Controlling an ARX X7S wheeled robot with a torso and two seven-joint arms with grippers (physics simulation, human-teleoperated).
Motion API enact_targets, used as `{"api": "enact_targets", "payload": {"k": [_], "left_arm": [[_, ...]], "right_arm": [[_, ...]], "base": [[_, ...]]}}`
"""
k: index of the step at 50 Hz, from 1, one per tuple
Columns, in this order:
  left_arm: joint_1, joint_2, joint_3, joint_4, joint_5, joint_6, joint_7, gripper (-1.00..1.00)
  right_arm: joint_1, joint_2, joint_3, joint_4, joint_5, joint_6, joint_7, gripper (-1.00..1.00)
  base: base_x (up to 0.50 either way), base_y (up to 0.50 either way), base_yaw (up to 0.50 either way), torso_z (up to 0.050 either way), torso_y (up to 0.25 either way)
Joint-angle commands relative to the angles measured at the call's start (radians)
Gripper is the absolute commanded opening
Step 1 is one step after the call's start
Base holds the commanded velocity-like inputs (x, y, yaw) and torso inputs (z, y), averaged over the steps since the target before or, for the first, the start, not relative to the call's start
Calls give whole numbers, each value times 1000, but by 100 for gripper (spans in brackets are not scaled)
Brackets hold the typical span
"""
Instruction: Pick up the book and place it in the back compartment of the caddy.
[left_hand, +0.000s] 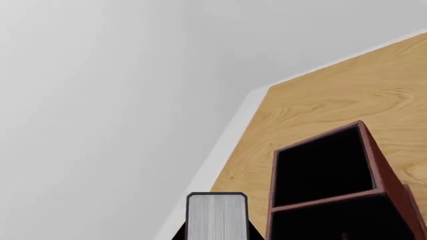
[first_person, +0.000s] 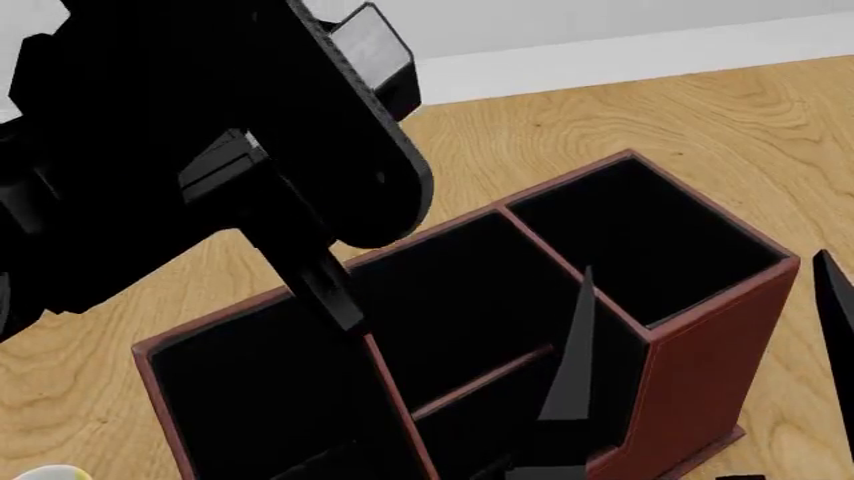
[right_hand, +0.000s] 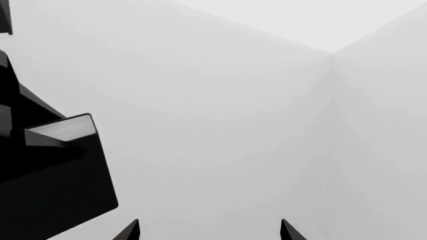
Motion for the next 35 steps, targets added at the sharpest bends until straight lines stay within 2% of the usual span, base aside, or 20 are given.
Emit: {"api": "enact_targets", "payload": {"k": [1,7,13,19,28,35], "left_arm": [[-15,49,-53,-37,-123,34,-176,-100],[4,68,-40,-42,-180,66,-232,-100],[13,85,1,-59,-163,70,-208,-100],[17,119,38,-99,-199,82,-231,-100],[2,122,90,-141,-73,109,-104,-100],[1,124,87,-203,-78,140,-61,-100]], "right_arm": [[-4,-10,25,-9,-20,-1,-16,100],[-3,-5,24,-10,-19,-6,-13,100],[-28,36,29,-27,-28,-35,15,100],[-94,142,22,-38,-68,-142,97,100],[-187,322,-48,-25,-172,-352,260,100],[-227,371,-70,-5,-214,-423,325,100]], "base": [[0,0,0,0,0],[0,0,0,0,2],[0,0,0,0,2],[0,0,0,0,2],[0,0,0,2,2],[0,0,0,0,1]]}}
